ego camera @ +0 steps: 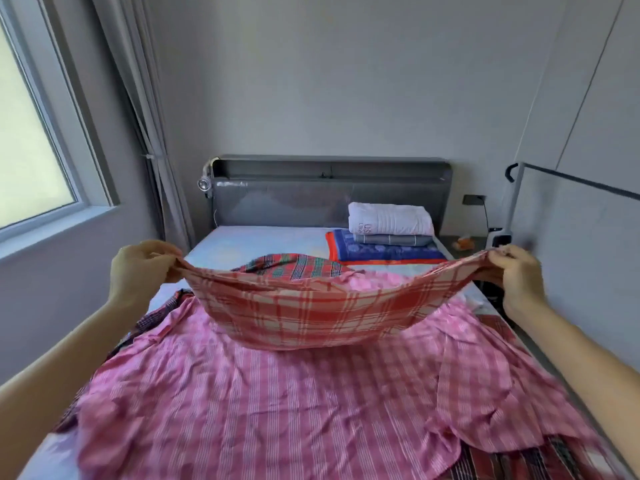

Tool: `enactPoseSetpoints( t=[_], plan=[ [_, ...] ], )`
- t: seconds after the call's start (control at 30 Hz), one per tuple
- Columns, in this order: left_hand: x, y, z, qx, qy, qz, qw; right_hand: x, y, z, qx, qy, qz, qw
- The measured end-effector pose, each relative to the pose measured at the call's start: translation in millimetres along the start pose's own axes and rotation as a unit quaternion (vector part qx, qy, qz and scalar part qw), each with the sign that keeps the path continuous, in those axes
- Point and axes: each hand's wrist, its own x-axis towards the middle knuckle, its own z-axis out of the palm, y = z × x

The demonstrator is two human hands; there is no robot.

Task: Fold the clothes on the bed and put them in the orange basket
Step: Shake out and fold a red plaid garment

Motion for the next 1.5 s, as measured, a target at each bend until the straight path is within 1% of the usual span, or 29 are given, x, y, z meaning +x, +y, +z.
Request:
enactPoseSetpoints(
  t=[0.07,0.13,0.2,0.27,0.33,0.4,0.47,0.5,0.57,0.6,0.63,0.67,0.7,0.77,0.8,0.83,0.87,0.93,1.0,1.07,1.13,1.2,1.27,1.33,1.37,1.4,1.43,1.47,1.5],
  plan=[
    [-18,-33,-14,0.088,-0.02,-0.058,0.994,-26,23,-9,-0.057,-0.03,0.045,0.997],
    [-43,-62,-28,0.181,-0.041,-0.103,0.977,-54,44,-17,-0.101,-0.066,0.098,0.988],
    [-69,-85,-39,0.231,-0.048,-0.123,0.964,-76,66,-29,-0.13,-0.102,0.145,0.975],
    [-99,-103,-50,0.261,-0.041,-0.139,0.955,-97,82,-50,-0.186,-0.137,0.168,0.958],
    [-130,-115,-60,0.273,-0.018,-0.158,0.949,-117,88,-74,-0.239,-0.174,0.179,0.938],
    [-167,-124,-68,0.27,0.009,-0.187,0.944,-137,90,-100,-0.293,-0.22,0.167,0.915],
    [-210,-134,-71,0.293,0.029,-0.191,0.936,-156,91,-128,-0.388,-0.266,0.125,0.874],
    [-231,-135,-72,0.334,0.025,-0.175,0.926,-164,93,-139,-0.427,-0.283,0.11,0.852],
    [-275,-132,-75,0.41,-0.01,-0.135,0.902,-183,93,-162,-0.468,-0.324,0.119,0.814],
    [-289,-128,-78,0.426,-0.026,-0.13,0.895,-189,92,-171,-0.476,-0.345,0.13,0.798],
    [-304,-123,-86,0.455,-0.045,-0.138,0.879,-196,90,-184,-0.481,-0.371,0.147,0.781],
    [-308,-114,-92,0.474,-0.066,-0.159,0.863,-197,84,-191,-0.482,-0.396,0.169,0.763],
    [-313,-105,-101,0.49,-0.095,-0.201,0.843,-200,80,-203,-0.477,-0.425,0.198,0.744],
    [-319,-82,-116,0.5,-0.182,-0.275,0.801,-201,64,-220,-0.455,-0.477,0.25,0.71],
    [-322,-68,-123,0.503,-0.232,-0.295,0.778,-199,56,-223,-0.444,-0.497,0.264,0.697],
    [-328,-55,-127,0.477,-0.265,-0.324,0.773,-200,47,-230,-0.44,-0.513,0.269,0.687],
    [-330,-46,-130,0.467,-0.279,-0.34,0.767,-199,42,-230,-0.44,-0.521,0.272,0.679],
    [-334,-38,-130,0.448,-0.259,-0.342,0.785,-199,40,-234,-0.453,-0.513,0.266,0.679],
    [-333,-49,-123,0.398,-0.224,-0.374,0.807,-201,48,-234,-0.474,-0.478,0.261,0.692],
    [-330,-70,-114,0.319,-0.191,-0.426,0.825,-203,63,-233,-0.487,-0.421,0.245,0.725],
    [-324,-102,-101,0.252,-0.158,-0.458,0.838,-203,79,-228,-0.494,-0.365,0.223,0.757],
    [-322,-126,-86,0.209,-0.133,-0.467,0.849,-200,100,-222,-0.491,-0.324,0.221,0.778],
    [-320,-140,-62,0.208,-0.106,-0.449,0.862,-194,125,-212,-0.486,-0.296,0.223,0.791],
    [-314,-161,-43,0.145,-0.05,-0.445,0.882,-190,146,-200,-0.486,-0.284,0.217,0.798],
    [-308,-176,-38,0.206,-0.037,-0.41,0.888,-187,156,-193,-0.492,-0.28,0.216,0.796],
    [-302,-181,-34,0.217,-0.024,-0.394,0.893,-183,165,-186,-0.497,-0.275,0.218,0.793],
    [-293,-192,-29,0.319,-0.062,-0.343,0.881,-177,176,-177,-0.502,-0.27,0.22,0.792],
    [-284,-207,-23,0.409,-0.083,-0.318,0.851,-171,186,-167,-0.509,-0.265,0.221,0.788],
    [-268,-231,-16,0.432,-0.101,-0.317,0.838,-162,200,-154,-0.519,-0.26,0.221,0.784]
  ],
)
